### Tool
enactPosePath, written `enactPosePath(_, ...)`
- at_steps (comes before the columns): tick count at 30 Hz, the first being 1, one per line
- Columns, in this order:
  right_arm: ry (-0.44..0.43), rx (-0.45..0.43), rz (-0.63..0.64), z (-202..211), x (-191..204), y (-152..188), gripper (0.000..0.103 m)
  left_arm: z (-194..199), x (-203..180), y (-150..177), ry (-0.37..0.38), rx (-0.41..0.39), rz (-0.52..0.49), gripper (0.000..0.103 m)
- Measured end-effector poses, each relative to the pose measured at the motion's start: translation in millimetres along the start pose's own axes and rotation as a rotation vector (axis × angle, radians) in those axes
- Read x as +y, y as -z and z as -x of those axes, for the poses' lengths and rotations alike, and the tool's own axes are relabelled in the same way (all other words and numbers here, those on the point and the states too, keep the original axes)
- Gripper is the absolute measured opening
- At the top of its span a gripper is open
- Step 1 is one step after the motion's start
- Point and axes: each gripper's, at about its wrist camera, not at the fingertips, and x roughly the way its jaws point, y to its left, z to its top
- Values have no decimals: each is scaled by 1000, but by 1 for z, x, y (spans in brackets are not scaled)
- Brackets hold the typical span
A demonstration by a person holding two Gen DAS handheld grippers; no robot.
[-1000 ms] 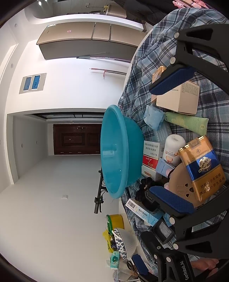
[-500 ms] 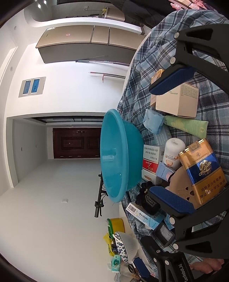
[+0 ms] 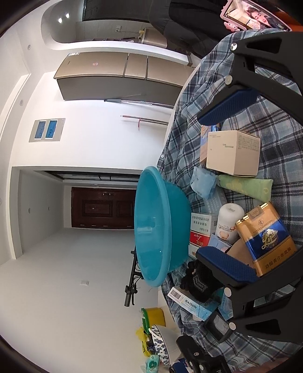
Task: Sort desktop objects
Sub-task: 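Move both tools toward the items in front of the teal basin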
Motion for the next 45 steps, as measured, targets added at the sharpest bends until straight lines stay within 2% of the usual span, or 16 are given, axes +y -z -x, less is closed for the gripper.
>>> enactPosePath(6,-32,67,-10,5,-9,-13,103,19,-8,-18,-27,-23,-49,103)
enactPosePath(9,-23,75,4,9,-11,-20,103,31,-10,-27,16,-40,-55,103)
enactPosePath(14,-45,85,-1,17,-14,-37,103,44,-10,-44,9,-46,-34,103)
enactPosePath(17,-58,86,-1,21,-15,-48,103,44,-12,-55,10,-24,-39,103)
enactPosePath(21,-100,78,-26,26,-18,-64,103,39,-13,-70,54,22,-12,103)
enactPosePath(25,-154,72,-95,28,-27,-81,103,43,-12,-85,70,-17,16,103)
enactPosePath(30,-142,20,-120,38,-34,-96,103,49,-20,-99,91,-53,2,103)
enactPosePath(37,-151,4,-115,46,-34,-98,103,57,-29,-98,90,-76,-36,103)
enactPosePath(45,-142,32,-101,43,-31,-85,103,43,-33,-81,97,1,-55,103)
